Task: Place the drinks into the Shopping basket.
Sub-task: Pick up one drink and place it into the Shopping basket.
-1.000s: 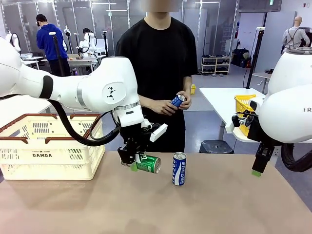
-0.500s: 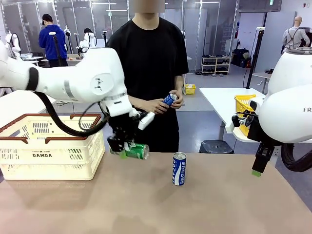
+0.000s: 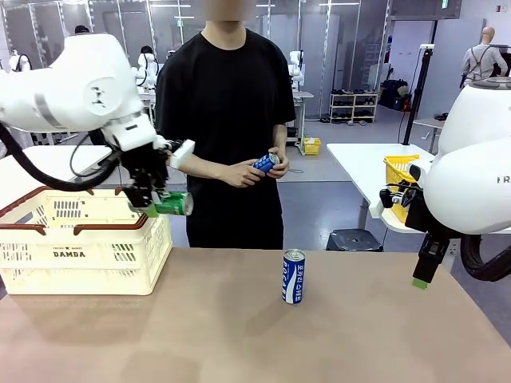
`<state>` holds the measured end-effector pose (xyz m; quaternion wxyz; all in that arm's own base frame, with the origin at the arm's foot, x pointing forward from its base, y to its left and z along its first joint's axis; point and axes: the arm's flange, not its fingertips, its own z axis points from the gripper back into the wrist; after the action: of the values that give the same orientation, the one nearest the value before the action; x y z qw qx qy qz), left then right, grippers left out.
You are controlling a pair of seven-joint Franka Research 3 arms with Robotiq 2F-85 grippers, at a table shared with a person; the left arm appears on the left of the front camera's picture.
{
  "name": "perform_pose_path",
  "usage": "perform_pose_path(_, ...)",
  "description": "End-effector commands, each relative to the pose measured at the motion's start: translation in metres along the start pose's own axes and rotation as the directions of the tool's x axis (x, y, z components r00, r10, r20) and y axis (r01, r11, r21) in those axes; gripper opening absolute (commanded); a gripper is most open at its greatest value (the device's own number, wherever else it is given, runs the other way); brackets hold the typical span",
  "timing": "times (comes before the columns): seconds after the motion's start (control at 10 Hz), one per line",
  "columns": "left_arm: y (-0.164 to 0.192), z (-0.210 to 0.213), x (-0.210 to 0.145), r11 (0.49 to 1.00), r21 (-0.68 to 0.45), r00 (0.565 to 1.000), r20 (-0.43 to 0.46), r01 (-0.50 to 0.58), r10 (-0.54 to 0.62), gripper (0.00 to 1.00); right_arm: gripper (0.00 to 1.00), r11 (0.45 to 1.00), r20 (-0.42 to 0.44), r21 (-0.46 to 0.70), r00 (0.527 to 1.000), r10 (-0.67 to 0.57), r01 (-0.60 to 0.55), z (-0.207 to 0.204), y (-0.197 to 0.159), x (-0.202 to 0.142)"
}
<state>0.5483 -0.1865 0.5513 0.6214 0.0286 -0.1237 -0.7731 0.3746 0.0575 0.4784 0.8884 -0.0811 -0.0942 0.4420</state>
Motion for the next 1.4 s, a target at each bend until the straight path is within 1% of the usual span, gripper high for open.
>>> perform_pose_path(0.0,-0.002,0.007,-0.040,0.996,0.070,0.998,-0.001,-0.055,0.055,0.58,1.00,1.000,0.001,0.002,1.000,-0.002,0.002,-0.001,0.000,-0.001)
perform_pose_path(0.2,0.003,0.014,-0.090,0.988,0.103,0.993,0.017,-0.118,0.116,0.58,1.00,1.000,0.001,0.002,1.000,-0.002,0.002,-0.001,0.000,-0.001)
perform_pose_path(0.3,0.003,0.016,-0.104,0.983,0.114,0.989,0.008,-0.146,0.146,0.58,1.00,1.000,0.001,0.002,1.000,-0.002,0.002,-0.001,0.000,-0.001)
perform_pose_path(0.4,0.004,0.019,-0.120,0.981,0.099,0.985,-0.033,-0.165,0.169,0.58,1.00,1.000,0.001,0.002,1.000,-0.002,0.002,-0.001,0.000,-0.001)
perform_pose_path(0.5,0.005,0.024,-0.136,0.976,0.111,0.982,-0.022,-0.186,0.190,0.58,1.00,1.000,0.001,0.002,1.000,-0.002,0.002,-0.001,0.000,-0.001)
perform_pose_path(0.7,-0.003,0.031,-0.147,0.984,0.084,0.985,-0.059,-0.155,0.160,0.58,1.00,1.000,0.001,0.002,1.000,-0.002,0.002,-0.001,0.000,-0.001)
perform_pose_path(0.8,0.004,0.021,-0.142,0.977,0.087,0.979,-0.038,-0.197,0.201,0.58,1.00,1.000,0.001,0.002,1.000,-0.002,0.002,-0.001,0.000,-0.001)
perform_pose_path(1.3,0.003,0.018,-0.143,0.979,0.077,0.981,-0.043,-0.186,0.190,0.58,1.00,1.000,0.001,0.002,1.000,-0.002,0.002,-0.001,0.000,-0.001)
